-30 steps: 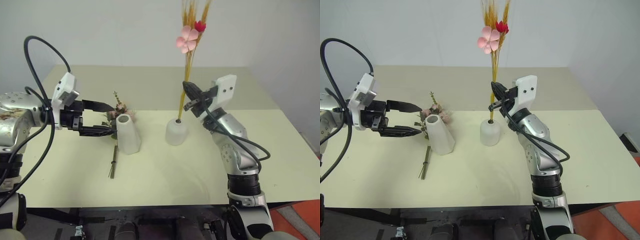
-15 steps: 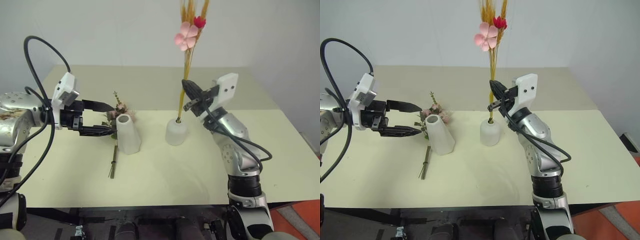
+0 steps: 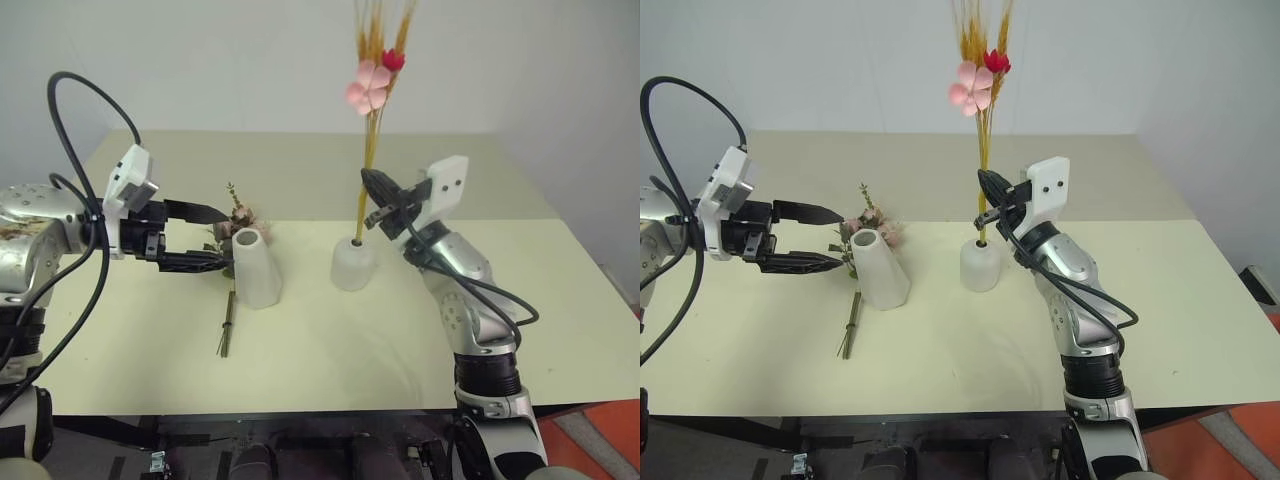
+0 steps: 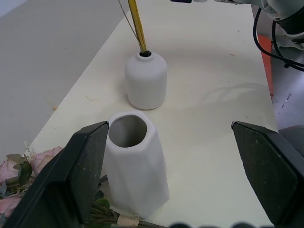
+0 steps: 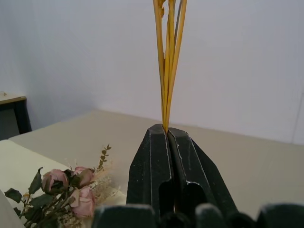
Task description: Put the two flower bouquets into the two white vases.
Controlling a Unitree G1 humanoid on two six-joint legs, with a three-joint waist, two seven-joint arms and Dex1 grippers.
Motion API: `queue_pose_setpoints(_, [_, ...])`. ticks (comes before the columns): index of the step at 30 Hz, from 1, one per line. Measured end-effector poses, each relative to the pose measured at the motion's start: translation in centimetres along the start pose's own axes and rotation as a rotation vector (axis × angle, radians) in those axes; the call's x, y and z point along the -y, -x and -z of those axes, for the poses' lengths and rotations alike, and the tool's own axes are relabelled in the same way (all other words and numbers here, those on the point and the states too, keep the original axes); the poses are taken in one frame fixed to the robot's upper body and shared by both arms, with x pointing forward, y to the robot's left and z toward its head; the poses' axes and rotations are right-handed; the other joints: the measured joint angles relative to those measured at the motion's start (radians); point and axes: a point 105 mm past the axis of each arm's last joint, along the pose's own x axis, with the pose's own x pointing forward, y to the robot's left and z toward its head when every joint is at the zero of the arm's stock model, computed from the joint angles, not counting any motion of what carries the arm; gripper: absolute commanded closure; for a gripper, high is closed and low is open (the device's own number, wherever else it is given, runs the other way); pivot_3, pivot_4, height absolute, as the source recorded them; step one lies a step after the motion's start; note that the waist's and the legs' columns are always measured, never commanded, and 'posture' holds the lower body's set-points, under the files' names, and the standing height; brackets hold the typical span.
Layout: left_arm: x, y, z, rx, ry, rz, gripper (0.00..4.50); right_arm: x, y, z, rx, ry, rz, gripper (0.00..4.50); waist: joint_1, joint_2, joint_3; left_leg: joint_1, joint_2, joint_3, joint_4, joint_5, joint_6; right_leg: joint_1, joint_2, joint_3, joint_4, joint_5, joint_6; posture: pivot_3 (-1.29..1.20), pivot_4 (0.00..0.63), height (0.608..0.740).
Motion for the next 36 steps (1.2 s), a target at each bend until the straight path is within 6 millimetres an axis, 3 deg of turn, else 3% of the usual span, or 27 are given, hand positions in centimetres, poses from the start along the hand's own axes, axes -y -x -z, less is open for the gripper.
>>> queue_pose_setpoints(3, [0.0, 0.1, 0.0, -0.002, 0.000, -0.002, 0.00, 0.1, 0.1, 1.3, -0.043, 0.002, 0.005, 4.47, 0.000, 0.000, 0.000, 0.000, 0.000, 0.000, 0.000, 0.000, 0.000, 0.000, 0.000, 0.000, 0.000, 0.000, 0.000, 0.00, 0.150, 0.740])
queue_pose_setpoints(11, [0.0, 0.1, 0.0, -0.003, 0.000, -0.003, 0.00, 0.0, 0.1, 1.3, -0.031, 0.009, 0.000, 4.47, 0.000, 0.000, 0.000, 0.000, 0.000, 0.000, 0.000, 0.000, 0.000, 0.000, 0.000, 0.000, 0.000, 0.000, 0.000, 0.00, 0.150, 0.740])
queue_pose_setpoints(14, [0.0, 0.1, 0.0, -0.003, 0.000, -0.005, 0.00, 0.0, 0.5, 1.8, -0.041, 0.003, 0.002, 3.81, 0.000, 0.000, 0.000, 0.000, 0.000, 0.000, 0.000, 0.000, 0.000, 0.000, 0.000, 0.000, 0.000, 0.000, 0.000, 0.00, 0.150, 0.740])
queue_pose_setpoints(20, [-0.1, 0.7, 0.3, -0.002, 0.012, -0.039, 0.00, 0.1, 1.5, 2.6, -0.065, -0.003, 0.001, 1.76, -0.001, 0.000, 0.000, 0.000, 0.000, 0.000, 0.000, 0.000, 0.000, 0.000, 0.000, 0.000, 0.000, 0.000, 0.000, 0.00, 0.150, 0.740])
queue_pose_setpoints(25, [0.4, 1.6, 1.4, 0.007, 0.081, -0.094, 0.00, 0.7, 4.2, 1.9, -0.105, 0.065, -0.054, 0.17, 0.002, 0.000, 0.000, 0.000, 0.000, 0.000, 0.000, 0.000, 0.000, 0.000, 0.000, 0.000, -0.001, 0.000, 0.000, 0.00, 0.150, 0.740])
queue_pose_setpoints(32, [0.8, 3.3, 3.9, -0.035, 0.222, -0.251, 0.00, 2.4, 7.4, -0.7, -0.218, 0.118, -0.188, 0.02, 0.003, 0.000, 0.000, 0.003, 0.001, 0.000, 0.000, 0.000, 0.000, 0.002, 0.000, 0.000, 0.000, -0.002, 0.003, 0.00, 0.150, 0.740])
queue_pose_setpoints(36, [1.2, 3.1, 6.8, -0.163, 0.321, -0.347, 0.00, 2.3, 8.6, -1.4, -0.300, 0.144, -0.317, 0.02, 0.003, 0.000, 0.000, 0.004, 0.000, 0.001, 0.000, 0.000, 0.000, 0.002, 0.000, 0.000, 0.000, -0.002, 0.002, 0.00, 0.150, 0.740])
